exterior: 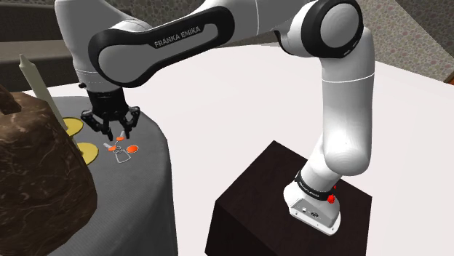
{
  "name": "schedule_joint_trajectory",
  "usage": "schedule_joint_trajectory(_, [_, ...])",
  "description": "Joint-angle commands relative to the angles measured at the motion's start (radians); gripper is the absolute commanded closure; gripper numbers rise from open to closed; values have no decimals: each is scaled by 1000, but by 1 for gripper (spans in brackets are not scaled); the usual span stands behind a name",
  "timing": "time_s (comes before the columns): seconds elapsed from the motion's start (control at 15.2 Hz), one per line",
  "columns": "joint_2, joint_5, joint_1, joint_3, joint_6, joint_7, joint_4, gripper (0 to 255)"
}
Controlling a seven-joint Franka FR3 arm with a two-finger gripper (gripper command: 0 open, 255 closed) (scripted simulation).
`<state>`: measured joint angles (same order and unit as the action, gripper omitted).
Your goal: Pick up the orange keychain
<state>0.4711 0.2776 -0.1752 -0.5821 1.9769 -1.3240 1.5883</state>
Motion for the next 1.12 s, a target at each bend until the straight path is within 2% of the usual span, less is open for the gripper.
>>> schedule_joint_trajectory(0.0, [9,1,-1,2,3,0,4,255])
schedule_joint_trajectory(0.4, [6,0,1,1,4,0,7,255])
schedule_joint_trajectory(1.06, [-28,-25,0,-13,-112,17,-81,255])
